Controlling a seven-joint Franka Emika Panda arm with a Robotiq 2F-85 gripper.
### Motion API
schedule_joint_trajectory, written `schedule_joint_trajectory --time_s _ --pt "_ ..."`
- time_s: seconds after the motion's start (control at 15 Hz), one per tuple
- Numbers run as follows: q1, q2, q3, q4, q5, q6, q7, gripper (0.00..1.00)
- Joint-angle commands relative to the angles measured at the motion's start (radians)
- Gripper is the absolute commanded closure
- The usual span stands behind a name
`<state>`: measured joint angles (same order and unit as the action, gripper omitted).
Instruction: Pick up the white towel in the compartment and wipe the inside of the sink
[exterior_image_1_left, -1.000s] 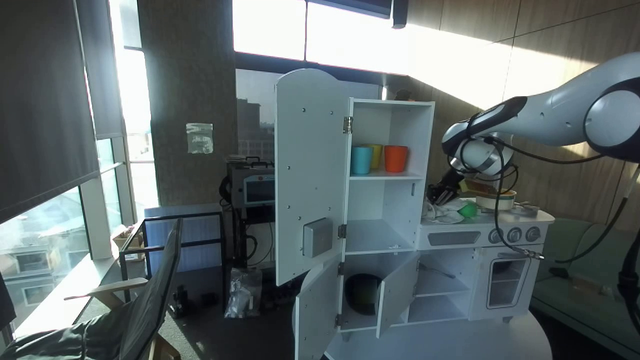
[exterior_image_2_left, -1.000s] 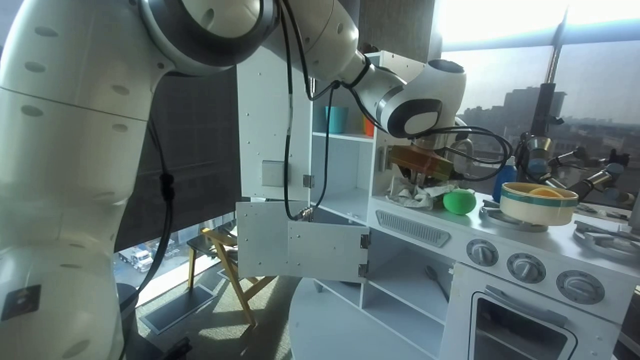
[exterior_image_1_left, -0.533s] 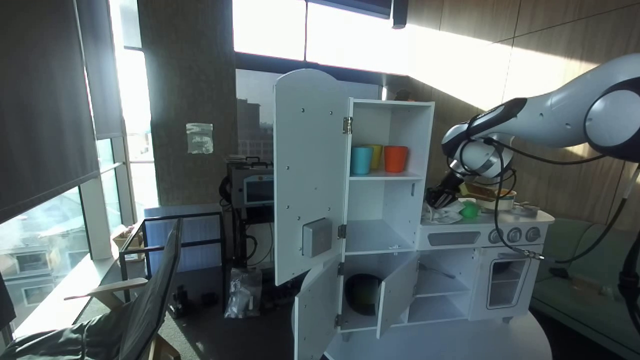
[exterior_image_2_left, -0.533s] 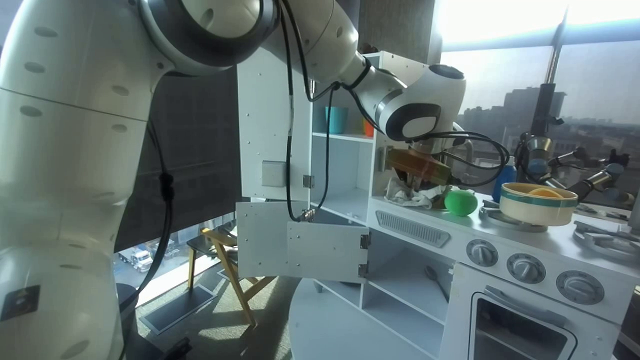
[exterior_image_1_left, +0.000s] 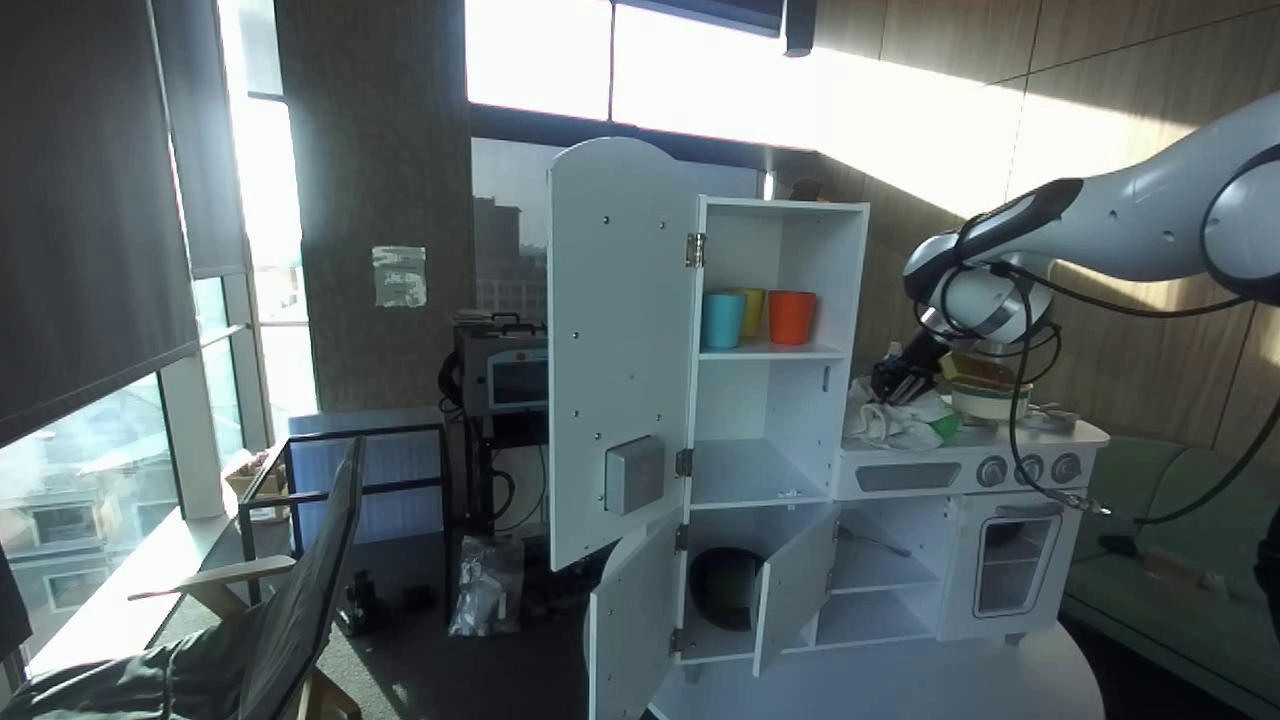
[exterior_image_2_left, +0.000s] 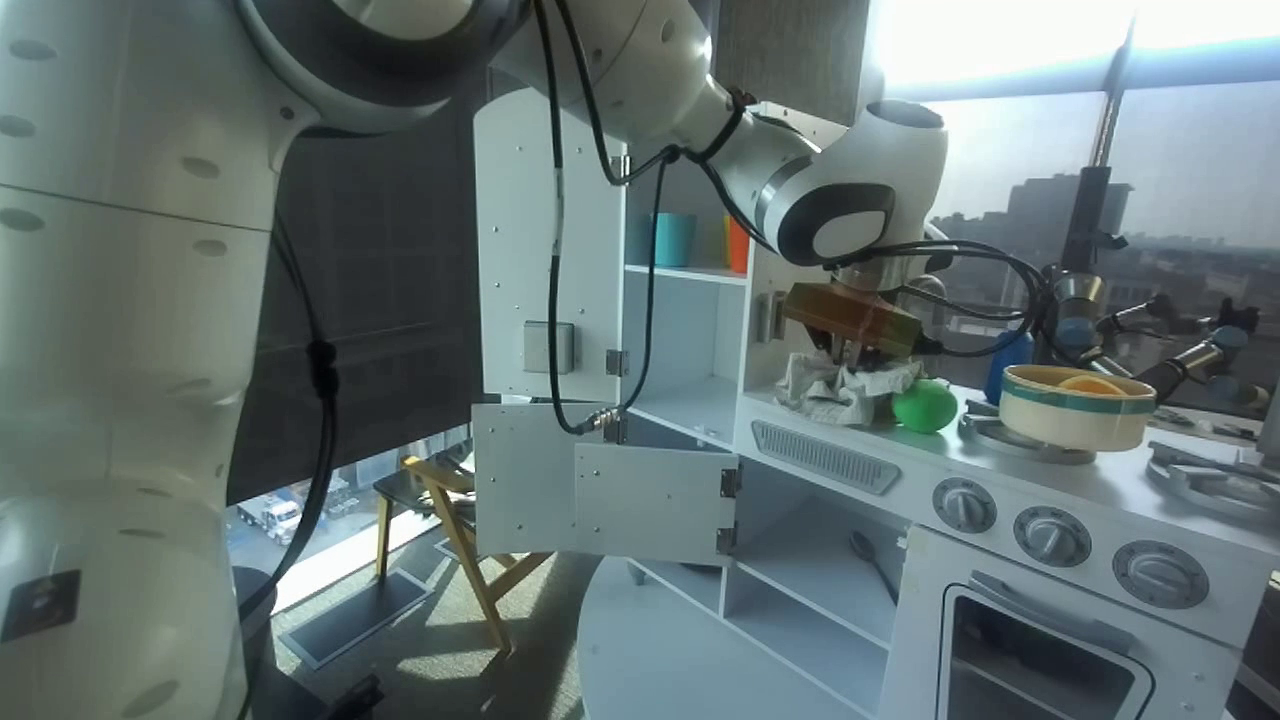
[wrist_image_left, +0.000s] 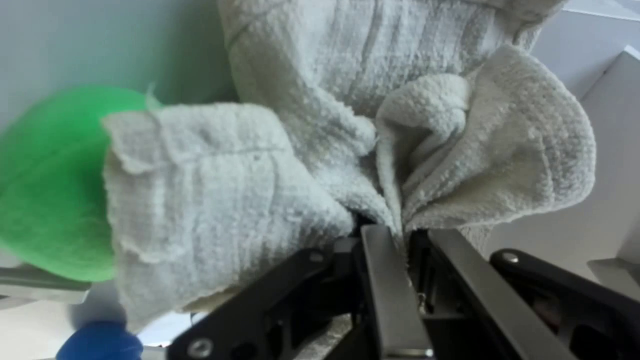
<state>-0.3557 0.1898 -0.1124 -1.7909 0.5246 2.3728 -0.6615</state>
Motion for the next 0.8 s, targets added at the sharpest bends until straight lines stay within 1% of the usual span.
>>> schedule_joint_trajectory --time_s 0.0,0.13,0.47,0.73 --pt "0.012 -0.110 -0.014 -0.076 0.034 0.067 -0.025 0.94" --pt "0.022 -0.150 -0.020 -0.095 0.053 0.109 -0.039 0.94" --pt "0.050 -0.211 -0.048 -0.099 0.086 0.160 -0.036 0.94" --pt "0.083 -0.276 -0.068 -0.137 0.092 0.169 -0.052 0.94"
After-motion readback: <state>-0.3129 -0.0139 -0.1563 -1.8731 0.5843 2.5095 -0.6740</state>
